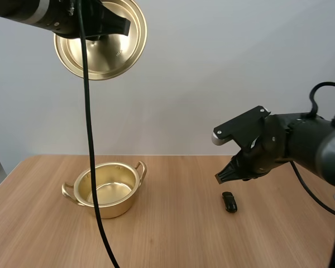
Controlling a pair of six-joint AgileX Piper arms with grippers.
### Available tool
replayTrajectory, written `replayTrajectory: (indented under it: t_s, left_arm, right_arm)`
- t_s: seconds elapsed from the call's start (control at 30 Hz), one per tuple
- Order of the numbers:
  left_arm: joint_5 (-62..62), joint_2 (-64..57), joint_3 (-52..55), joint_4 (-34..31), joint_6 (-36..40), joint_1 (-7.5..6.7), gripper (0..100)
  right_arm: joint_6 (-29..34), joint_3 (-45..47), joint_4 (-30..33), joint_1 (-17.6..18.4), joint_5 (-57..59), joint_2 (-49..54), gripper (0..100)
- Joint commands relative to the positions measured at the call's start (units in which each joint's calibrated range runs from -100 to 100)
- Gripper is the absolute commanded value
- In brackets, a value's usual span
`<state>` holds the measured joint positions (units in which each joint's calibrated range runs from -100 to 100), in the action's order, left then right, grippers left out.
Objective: Open the pot, put the car inside, and close it
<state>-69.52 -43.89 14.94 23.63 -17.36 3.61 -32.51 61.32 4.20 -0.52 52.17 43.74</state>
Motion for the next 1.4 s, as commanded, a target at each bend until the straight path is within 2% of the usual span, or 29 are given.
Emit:
replayTrajectory:
  t_s: [0.0, 0.03, 0.43, 0.63, 0.8, 1.2, 1.27, 1.3, 1.37]
  left_arm:
    - [-0.03, -0.04, -0.06, 0.14, 0.04, 0.01, 0]
    - [-0.03, -0.04, -0.06, 0.14, 0.04, 0.01, 0]
    - [0.51, -0.04, -0.06, 1.30, 0.04, 0.01, 0]
    - [0.51, -0.04, -0.06, 1.30, 0.04, 0.01, 0]
    - [0.33, -0.04, -0.06, 1.31, 0.04, 0.01, 0]
    - [0.33, -0.04, -0.06, 1.31, 0.04, 0.01, 0]
    - [0.14, -0.04, -0.06, 1.31, 0.04, 0.01, 0]
    - [0.14, -0.04, -0.06, 1.31, 0.04, 0.01, 0]
    - [0.14, -0.04, -0.06, 1.42, 0.04, 0.01, 0]
  right_arm:
    - [0.13, -0.05, -0.02, 0.00, -0.68, -24.13, 83]
    - [0.13, -0.05, -0.02, 0.00, -1.52, -24.14, 85]
    - [0.13, -0.05, -3.46, 0.00, -9.08, -24.44, 85]
    - [0.13, -0.05, -3.46, 0.00, -9.07, -26.01, 79]
    - [-0.27, -0.05, -3.46, 0.00, -9.94, -26.31, 69]
    - [-1.79, -0.05, -3.46, 0.00, -11.42, -31.84, 67]
    - [-1.79, -0.05, -3.46, 0.00, -12.20, -31.73, 54]
    - [-1.79, -0.05, -3.46, 0.00, -12.59, -31.73, 39]
    - [-2.35, -0.05, -3.17, 0.00, -12.94, -31.73, 0]
